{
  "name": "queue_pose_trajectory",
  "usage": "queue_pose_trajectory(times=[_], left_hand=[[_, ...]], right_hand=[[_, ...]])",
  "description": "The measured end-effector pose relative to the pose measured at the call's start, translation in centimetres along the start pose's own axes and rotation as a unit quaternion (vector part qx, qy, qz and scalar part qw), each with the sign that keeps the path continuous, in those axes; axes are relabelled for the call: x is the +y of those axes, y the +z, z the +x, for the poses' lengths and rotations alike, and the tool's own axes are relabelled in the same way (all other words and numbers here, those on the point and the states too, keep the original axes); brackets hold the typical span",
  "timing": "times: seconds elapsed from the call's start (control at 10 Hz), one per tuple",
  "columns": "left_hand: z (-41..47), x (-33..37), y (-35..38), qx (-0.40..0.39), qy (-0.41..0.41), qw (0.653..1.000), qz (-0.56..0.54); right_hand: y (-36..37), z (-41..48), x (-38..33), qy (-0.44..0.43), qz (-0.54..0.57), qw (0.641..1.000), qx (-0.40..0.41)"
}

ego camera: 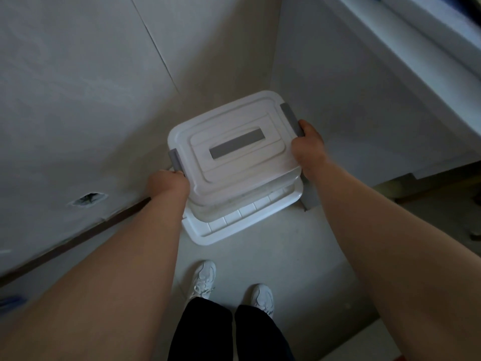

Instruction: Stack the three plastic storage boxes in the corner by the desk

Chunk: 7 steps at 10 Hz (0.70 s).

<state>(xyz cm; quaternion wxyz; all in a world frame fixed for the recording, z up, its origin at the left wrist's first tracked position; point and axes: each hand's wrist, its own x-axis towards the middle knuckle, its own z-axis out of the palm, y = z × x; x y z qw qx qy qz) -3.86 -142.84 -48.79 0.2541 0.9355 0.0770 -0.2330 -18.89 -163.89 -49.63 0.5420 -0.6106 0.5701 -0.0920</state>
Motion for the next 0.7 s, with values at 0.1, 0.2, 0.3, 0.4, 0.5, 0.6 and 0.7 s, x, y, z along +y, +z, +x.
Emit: queue_pose_trajectory(times=[0.1, 0.2, 0.3, 0.4, 0.5, 0.6, 0.7], left_hand=[[-0.8, 0.4, -0.2, -0.002, -0.002, 1.0, -0.001], [-1.8, 0.5, -0.6, -0.013, -0.021, 1.0, -0.016], [-3.0, 0.2, -1.1, -0.022, 0.0, 1.0, -0.013], [-4.6, 0.3, -1.9, -0.017, 0.02, 1.0, 0.009], [-6.8, 0.5, -3.1, -0.017, 0.037, 0.999, 0.019], [-9.2, 0.8, -5.1, -0.029, 0.047, 0.998, 0.023], [-11.1, 1.2, -6.8, -0.041, 0.044, 0.998, 0.011]], right_hand=[[0.1, 0.0, 0.1, 0.001, -0.019, 1.0, 0.003], [0.1, -0.9, 0.0, 0.022, -0.018, 1.0, 0.01], [0.0, -2.3, -0.3, 0.035, -0.014, 0.999, 0.008], [-0.5, -4.0, -0.9, 0.049, 0.014, 0.999, -0.001], [-1.3, -5.9, -1.9, 0.052, 0.028, 0.998, -0.013], [-2.5, -8.4, -3.5, 0.057, 0.033, 0.997, -0.028], [-3.4, -10.5, -4.9, 0.06, 0.022, 0.998, -0.026]])
